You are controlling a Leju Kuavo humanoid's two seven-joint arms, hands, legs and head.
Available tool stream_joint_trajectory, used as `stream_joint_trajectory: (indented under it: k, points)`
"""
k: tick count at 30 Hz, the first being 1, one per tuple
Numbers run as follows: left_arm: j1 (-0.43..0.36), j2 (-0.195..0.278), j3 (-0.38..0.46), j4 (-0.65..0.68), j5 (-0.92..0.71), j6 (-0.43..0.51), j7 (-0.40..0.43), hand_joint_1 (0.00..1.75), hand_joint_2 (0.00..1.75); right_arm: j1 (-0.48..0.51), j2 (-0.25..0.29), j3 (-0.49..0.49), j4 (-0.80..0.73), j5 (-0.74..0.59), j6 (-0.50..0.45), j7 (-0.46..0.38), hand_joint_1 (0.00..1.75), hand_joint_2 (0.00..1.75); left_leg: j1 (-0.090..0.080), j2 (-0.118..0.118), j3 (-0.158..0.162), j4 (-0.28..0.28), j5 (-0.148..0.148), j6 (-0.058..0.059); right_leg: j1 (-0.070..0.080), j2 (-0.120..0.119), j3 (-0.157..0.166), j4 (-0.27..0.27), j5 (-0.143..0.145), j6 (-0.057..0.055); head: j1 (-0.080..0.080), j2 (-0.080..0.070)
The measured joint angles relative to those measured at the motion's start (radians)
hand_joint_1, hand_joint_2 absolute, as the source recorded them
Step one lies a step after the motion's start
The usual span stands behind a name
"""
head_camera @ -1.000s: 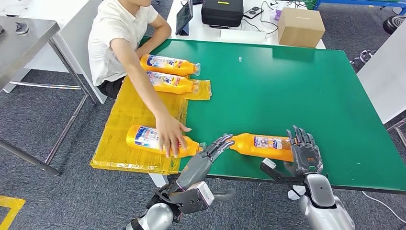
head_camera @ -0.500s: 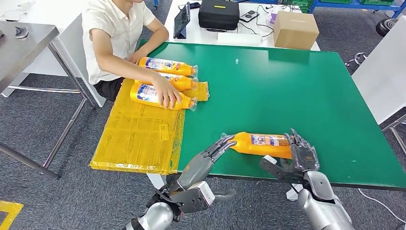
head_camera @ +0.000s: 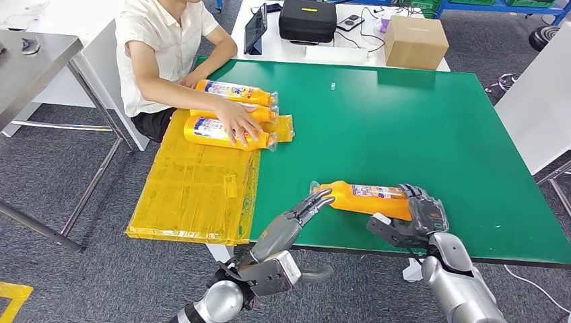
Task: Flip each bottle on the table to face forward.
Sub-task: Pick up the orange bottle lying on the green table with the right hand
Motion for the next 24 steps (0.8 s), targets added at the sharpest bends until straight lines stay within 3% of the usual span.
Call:
stream_joint_trajectory:
  k: [10,16,20,24]
  points:
    - [-0.007,-0.006,0.000,0.003,0.029,0.019,-0.038,0.00,1.75,-0.001,0.007,0.011,0.013,-0.030,-0.051,-0.040,1.75,1.75,0.000,0.000,-0.001,0.000,0.000,0.000,0.000,0.000,0.000,0.000,0.000,0.000,0.000,0.000]
    - [0.032,-0.014,0.001,0.005,0.156,0.061,-0.163,0.00,1.75,0.049,0.064,-0.050,-0.016,-0.311,-0.093,-0.197,1.75,1.75,0.000,0.000,-0.004,0.000,0.000,0.000,0.000,0.000,-0.001,0.000,-0.001,0.001,0.000,0.000]
    - [0.108,0.003,0.008,0.013,0.330,0.011,-0.216,0.00,1.75,0.127,0.107,-0.110,-0.122,-0.435,-0.129,-0.210,1.75,1.75,0.000,-0.005,-0.008,0.000,0.000,0.000,0.000,-0.003,-0.004,0.001,-0.003,0.002,0.000,0.000]
    - [0.154,0.027,0.024,0.015,0.395,0.001,-0.239,0.00,1.75,0.192,0.129,-0.155,-0.228,-0.466,-0.132,-0.204,1.75,1.75,0.000,-0.008,-0.014,0.000,0.000,0.000,0.000,-0.004,-0.009,0.001,-0.003,0.002,0.000,0.000]
